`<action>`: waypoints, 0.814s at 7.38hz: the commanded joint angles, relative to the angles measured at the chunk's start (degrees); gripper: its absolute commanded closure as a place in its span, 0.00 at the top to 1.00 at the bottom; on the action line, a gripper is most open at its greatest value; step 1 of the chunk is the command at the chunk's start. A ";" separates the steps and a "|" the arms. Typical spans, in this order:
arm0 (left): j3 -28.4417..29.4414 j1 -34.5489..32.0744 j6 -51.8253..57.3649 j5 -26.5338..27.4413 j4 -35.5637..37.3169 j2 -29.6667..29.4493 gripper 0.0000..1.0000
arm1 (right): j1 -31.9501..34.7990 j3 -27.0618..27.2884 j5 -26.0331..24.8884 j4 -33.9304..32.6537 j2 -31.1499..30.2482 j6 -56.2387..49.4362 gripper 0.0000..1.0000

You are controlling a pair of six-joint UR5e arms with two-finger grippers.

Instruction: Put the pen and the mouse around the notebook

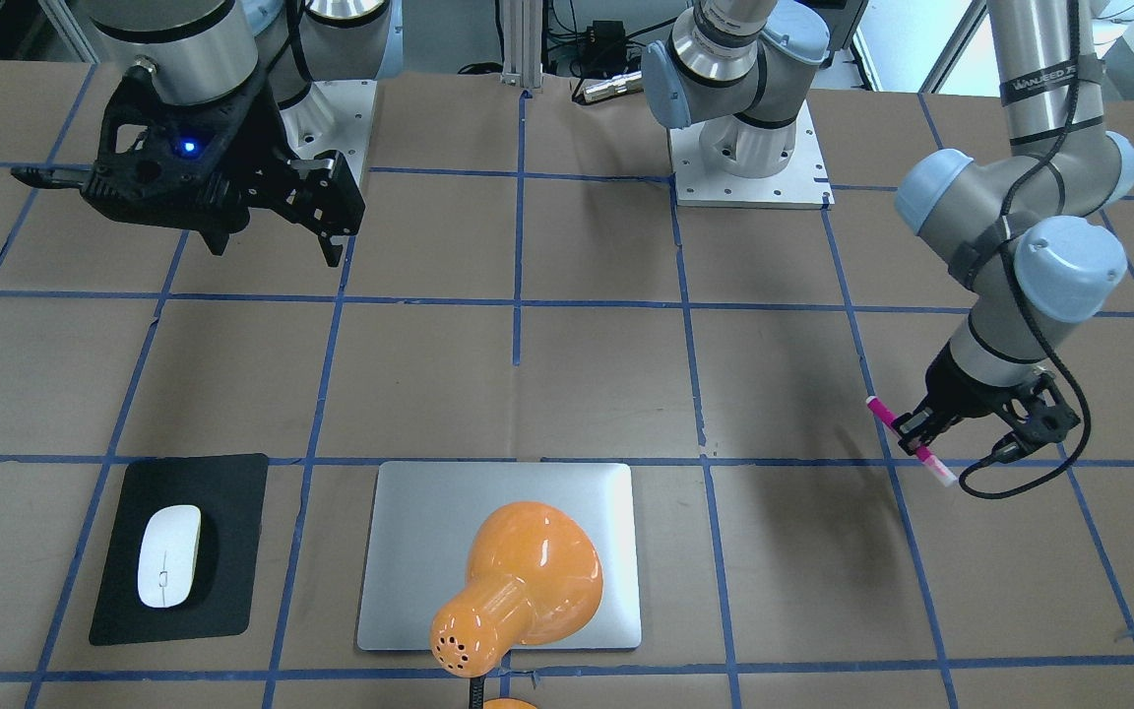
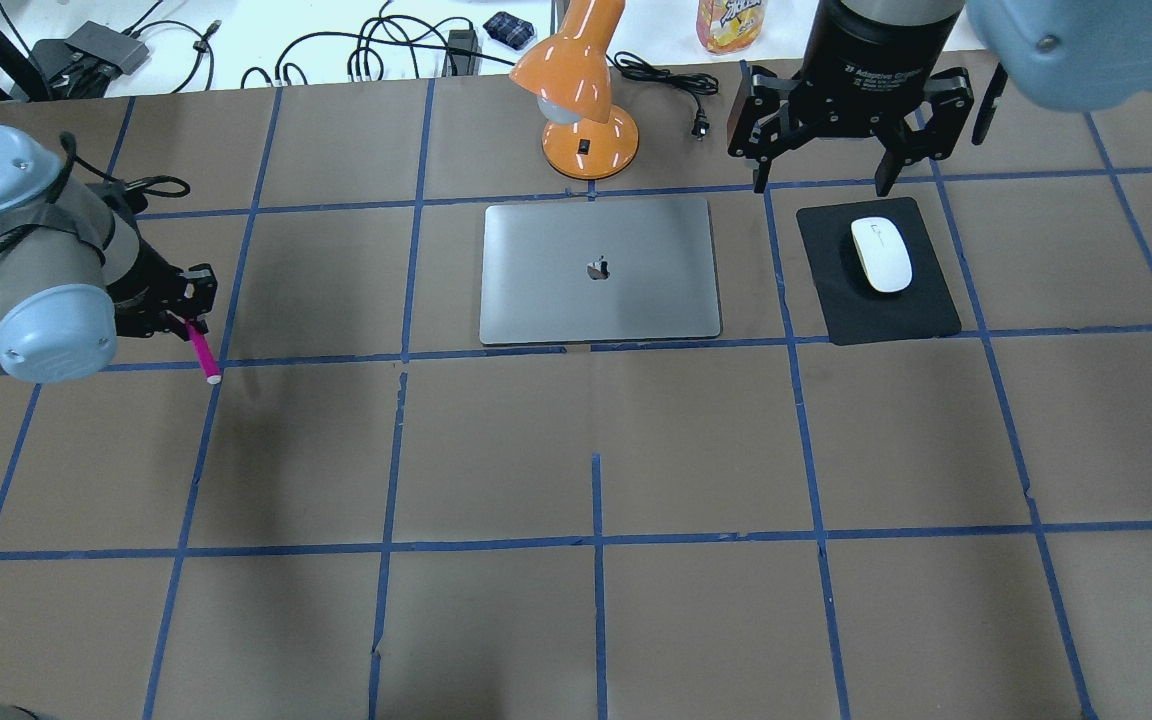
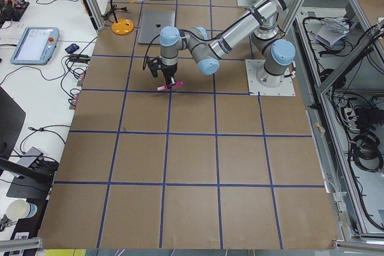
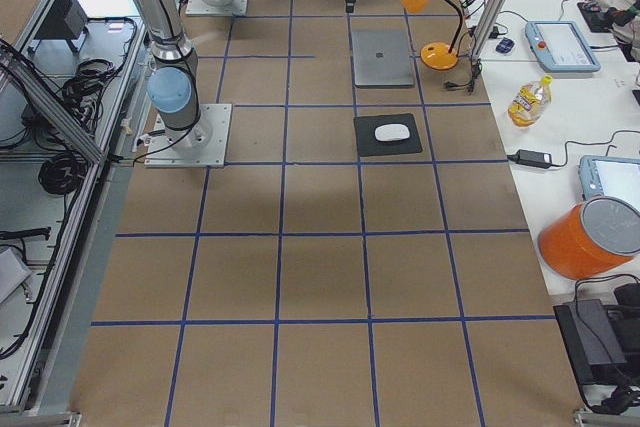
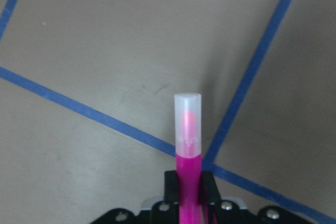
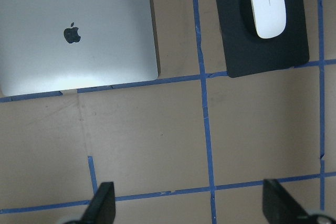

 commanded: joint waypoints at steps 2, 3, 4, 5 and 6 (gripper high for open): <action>-1.22 -14.61 -28.87 -0.52 0.48 -0.64 0.00 | -1.20 0.25 -0.07 -0.59 -0.47 -2.66 1.00; -1.05 -19.54 -37.92 -0.52 1.01 -1.08 0.00 | -1.81 0.25 -0.50 -0.76 -0.74 -4.49 1.00; -0.61 -24.11 -47.41 -0.60 1.10 -1.52 0.00 | -2.77 0.25 -0.51 -0.76 -1.09 -5.12 1.00; -0.52 -27.72 -54.72 -0.69 1.71 -1.87 0.00 | -2.87 0.25 0.10 -0.76 -1.18 -5.04 1.00; -0.52 -30.98 -60.45 -0.60 1.72 -2.05 0.00 | -2.87 0.34 0.37 -0.85 -1.09 -5.04 1.00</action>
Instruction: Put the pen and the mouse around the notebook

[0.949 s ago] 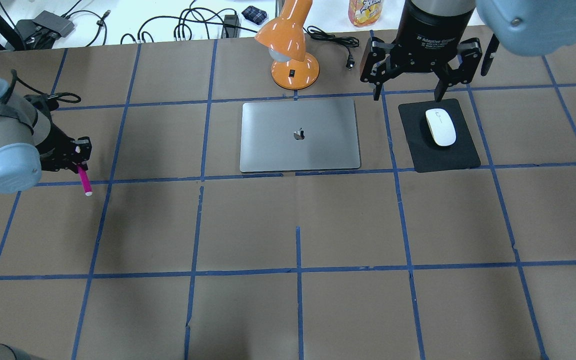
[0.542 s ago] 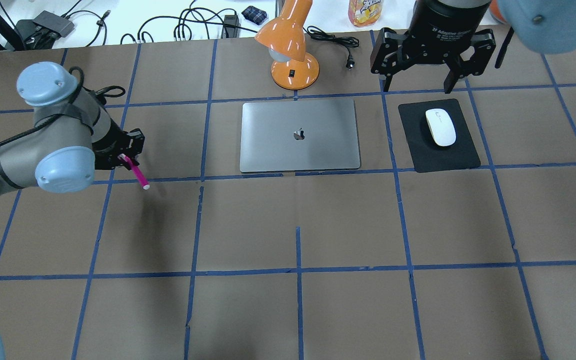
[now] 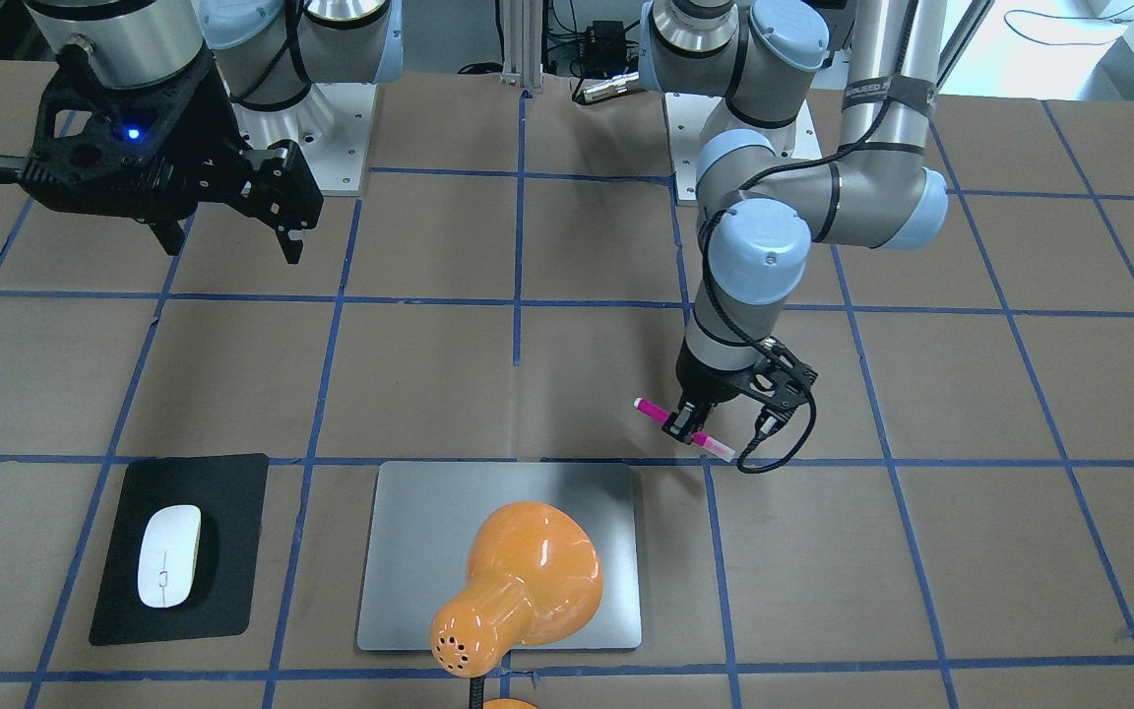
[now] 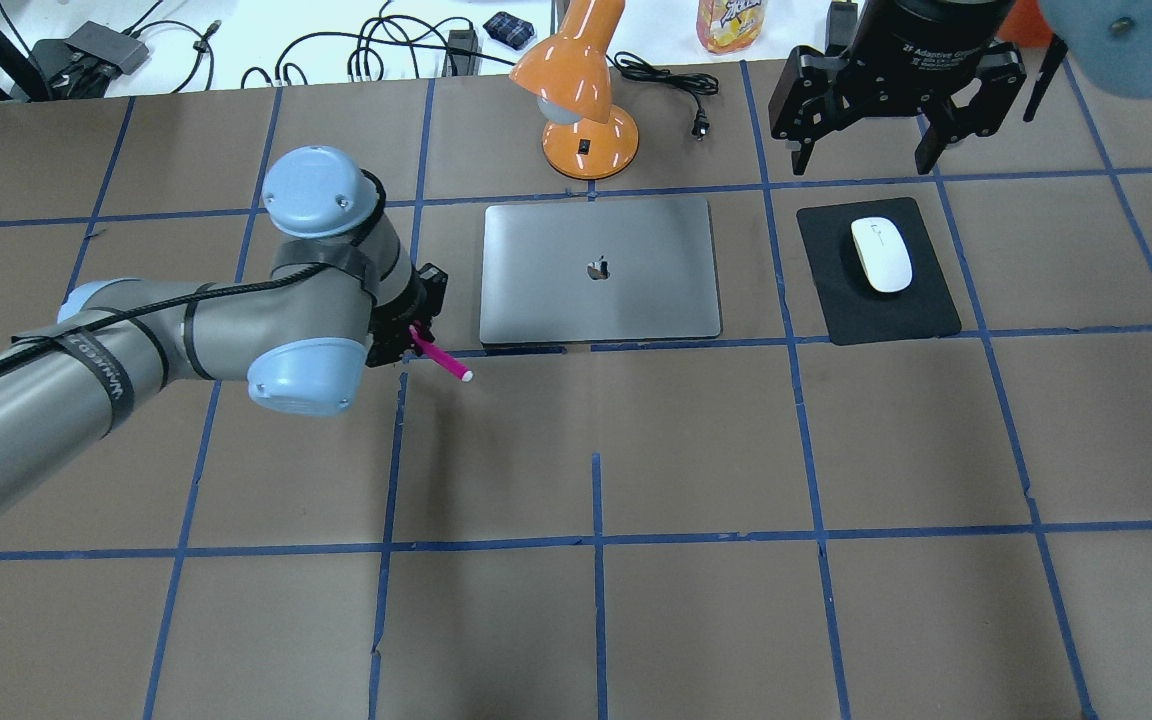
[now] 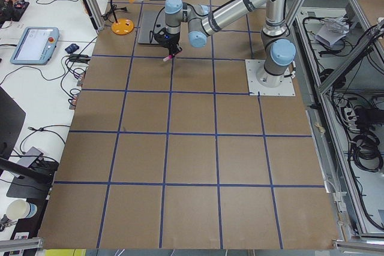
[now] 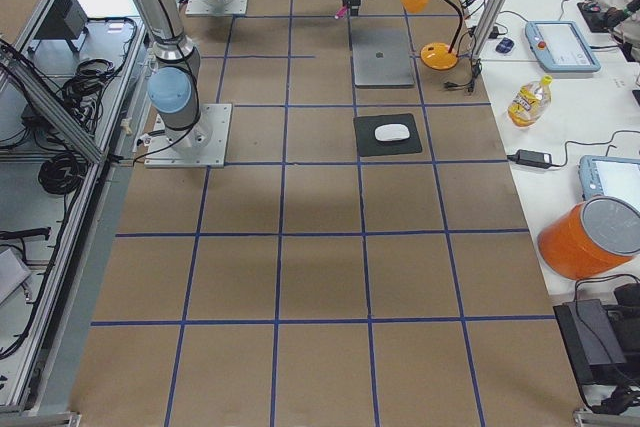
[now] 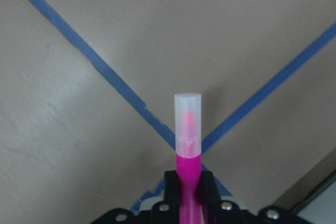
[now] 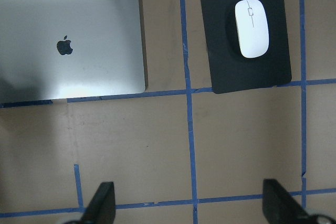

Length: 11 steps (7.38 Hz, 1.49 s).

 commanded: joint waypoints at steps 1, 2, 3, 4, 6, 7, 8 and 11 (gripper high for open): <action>0.00 -7.46 -13.84 -0.06 0.25 -0.42 0.00 | -0.27 0.06 0.40 0.01 -0.02 -0.06 1.00; 0.09 -10.01 -19.02 -0.06 0.69 -0.68 0.00 | -0.19 0.06 0.49 0.01 -0.02 0.02 1.00; 0.09 -12.13 -23.86 -1.11 1.22 -1.47 0.00 | -0.01 0.06 0.49 0.01 -0.02 0.20 1.00; 0.09 -13.45 -27.82 -1.29 2.26 -2.52 0.00 | -0.01 0.06 0.57 0.01 -0.11 0.20 1.00; 0.18 -15.13 -34.77 -1.29 5.07 -4.63 0.00 | -0.01 0.06 0.58 0.01 -0.02 0.20 1.00; 0.18 -16.10 -36.72 -1.29 7.35 -5.33 0.00 | -0.01 0.06 0.58 0.01 -0.02 0.20 1.00; 0.18 -17.15 -38.57 -1.29 9.03 -6.12 0.00 | -0.10 0.06 0.58 0.01 -0.02 0.20 1.00; 0.44 -18.65 -41.66 -1.47 10.71 -7.01 0.00 | -0.10 0.06 0.58 0.01 -0.02 0.29 1.00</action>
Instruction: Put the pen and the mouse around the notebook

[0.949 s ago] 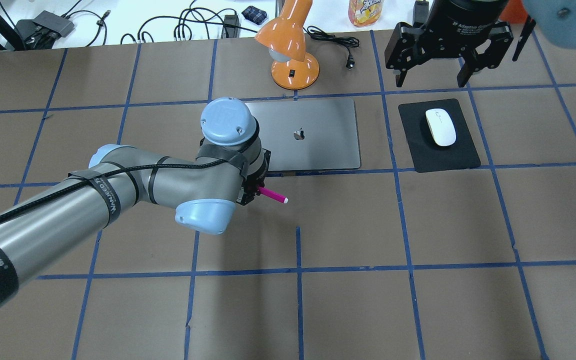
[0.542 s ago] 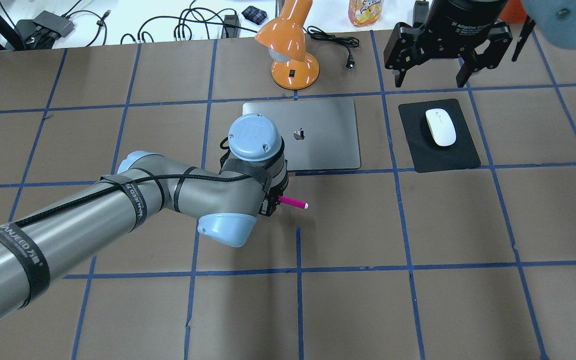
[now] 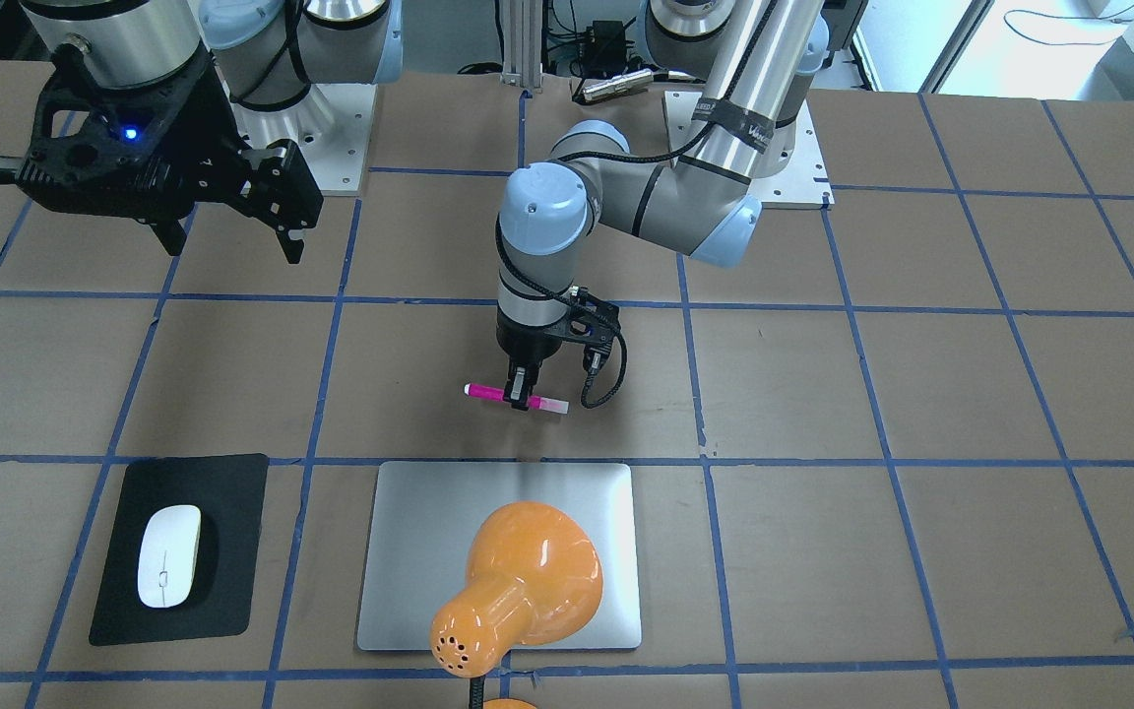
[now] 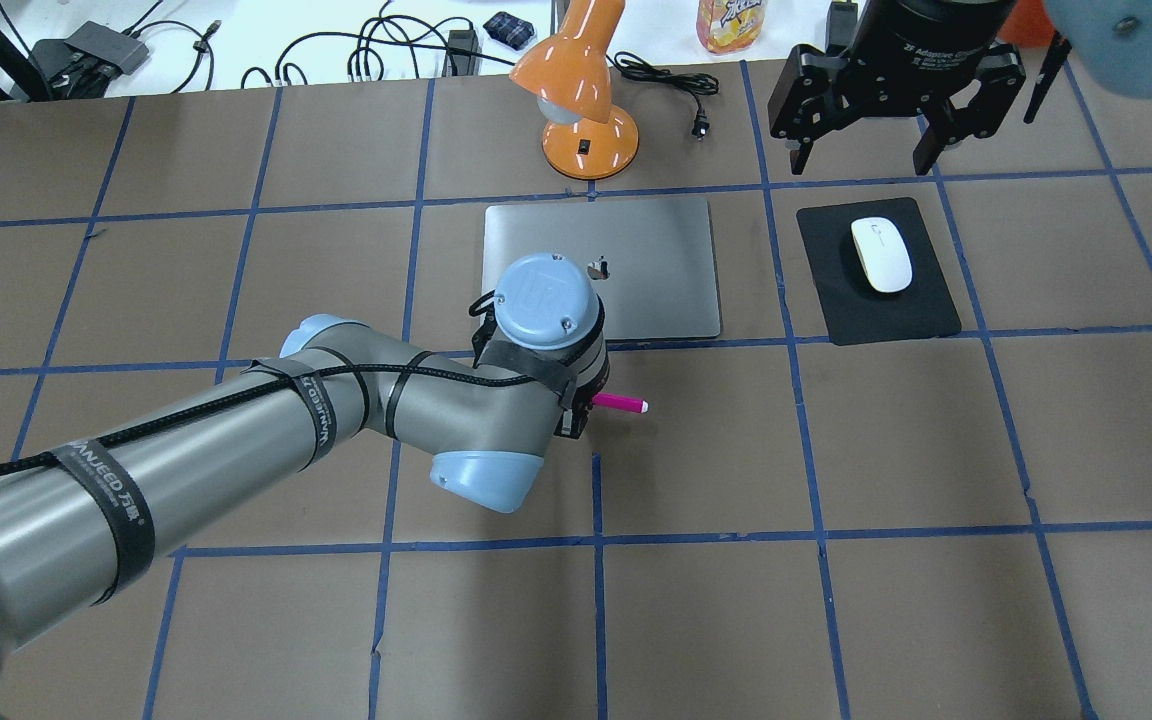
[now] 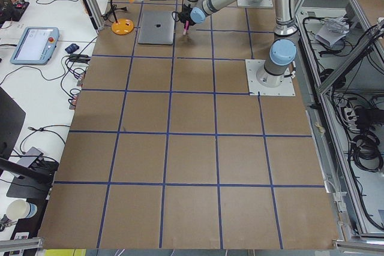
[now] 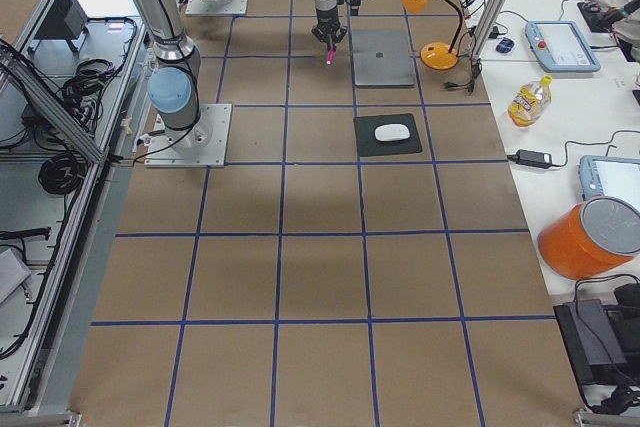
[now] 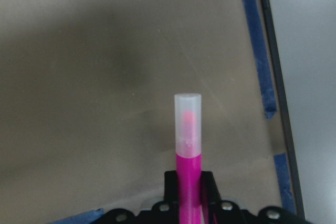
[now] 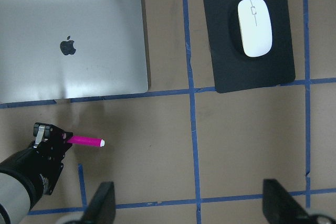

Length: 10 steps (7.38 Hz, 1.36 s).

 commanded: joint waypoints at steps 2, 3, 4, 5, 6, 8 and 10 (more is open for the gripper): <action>0.02 -1.26 -0.63 -0.89 0.44 -0.54 0.55 | -0.01 0.00 0.00 0.00 0.00 0.03 1.00; 0.02 -1.27 -0.37 -0.97 0.53 -0.54 1.00 | -0.01 0.00 0.00 0.00 0.00 0.03 1.00; 0.02 -1.27 1.89 -1.32 0.44 -0.10 1.00 | -0.01 0.00 0.00 0.00 0.00 0.03 1.00; 0.10 -0.83 7.75 -0.72 0.18 1.29 1.00 | -0.01 0.00 0.00 0.09 0.00 0.03 1.00; 0.19 -0.04 15.72 -0.36 -0.60 2.44 1.00 | -0.01 0.00 0.00 0.00 0.00 0.03 1.00; 0.28 4.95 31.81 -0.01 -6.28 5.24 1.00 | -0.01 0.00 0.00 0.00 0.00 0.03 1.00; 0.19 10.84 45.79 -0.10 -11.13 8.41 1.00 | -0.01 0.00 0.00 0.00 0.00 0.03 1.00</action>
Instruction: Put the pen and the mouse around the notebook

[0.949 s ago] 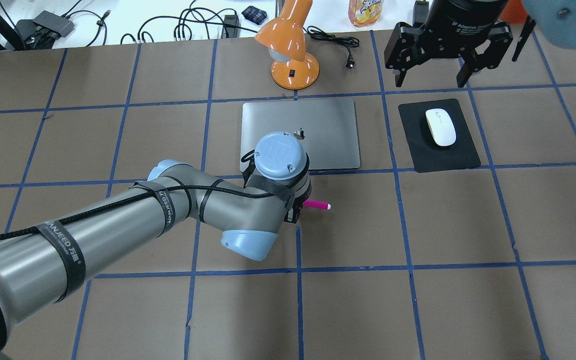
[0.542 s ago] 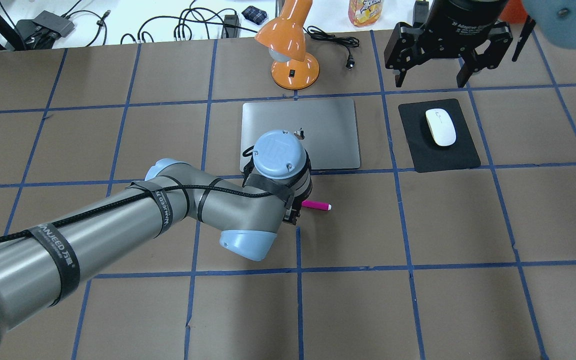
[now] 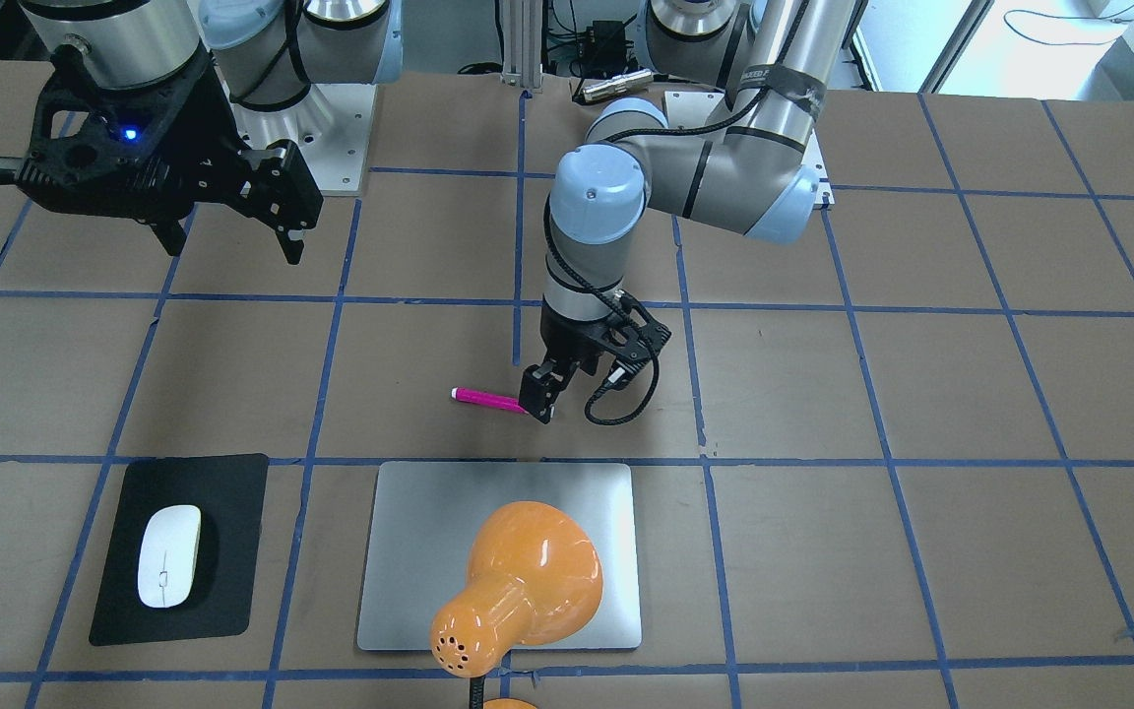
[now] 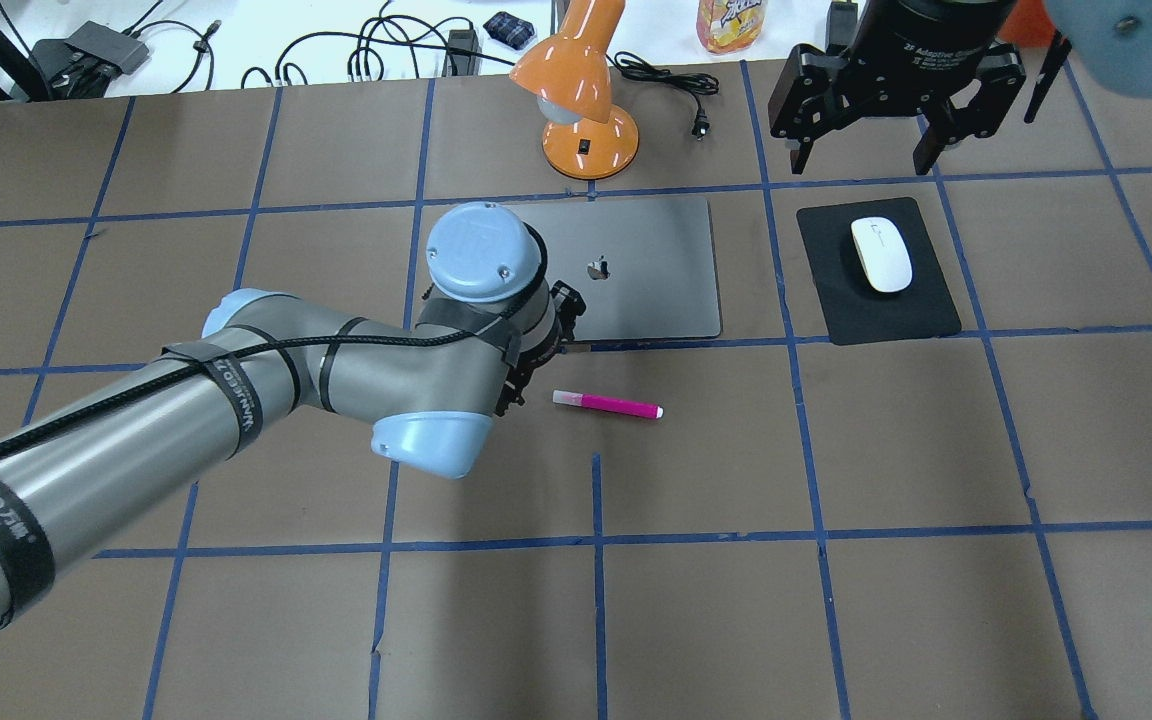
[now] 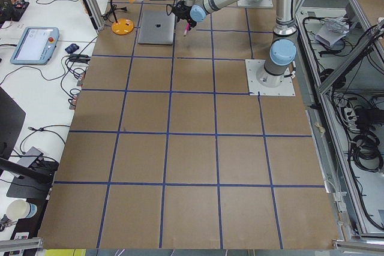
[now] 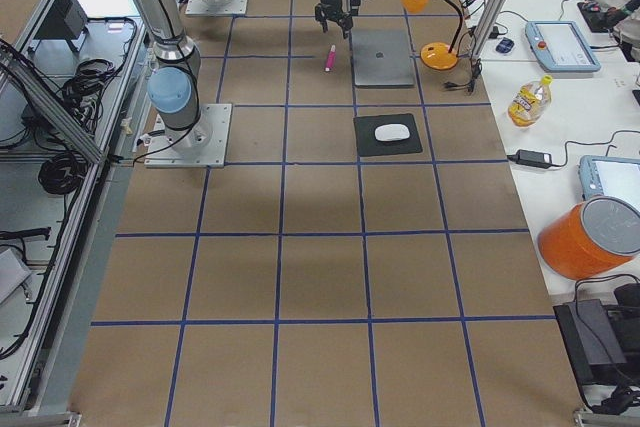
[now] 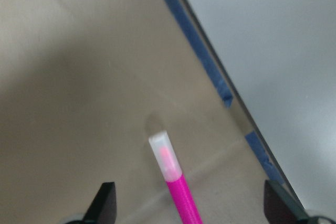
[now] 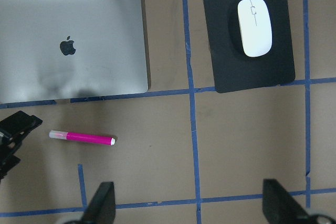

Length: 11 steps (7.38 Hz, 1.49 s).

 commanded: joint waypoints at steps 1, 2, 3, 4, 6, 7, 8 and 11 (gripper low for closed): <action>0.02 6.55 16.88 -0.02 -5.69 3.49 1.00 | 0.00 0.00 0.00 0.00 0.00 0.00 1.00; -0.06 9.54 22.53 0.07 -7.71 4.90 1.00 | 0.00 0.00 0.09 -0.18 0.00 0.09 1.00; -0.15 11.74 28.59 0.24 -10.08 6.22 1.00 | -0.09 -0.09 0.09 -0.35 0.00 1.31 1.00; 0.02 13.51 33.00 1.98 -12.72 7.89 1.00 | -0.18 -0.09 0.09 -0.79 0.00 5.15 1.00; 0.20 17.02 46.41 3.49 -15.01 10.44 1.00 | -0.09 -0.09 0.09 -0.71 0.00 5.62 1.00; 0.20 19.21 55.02 3.49 -15.90 11.76 1.00 | -0.09 -0.09 0.09 -0.70 0.00 5.54 1.00; 0.37 20.72 62.41 3.93 -18.17 13.94 1.00 | -0.09 -0.09 0.09 -0.70 0.00 5.54 1.00; 5.97 20.73 66.68 5.08 -35.34 21.32 1.00 | -0.09 -0.09 0.09 -0.70 0.00 5.54 1.00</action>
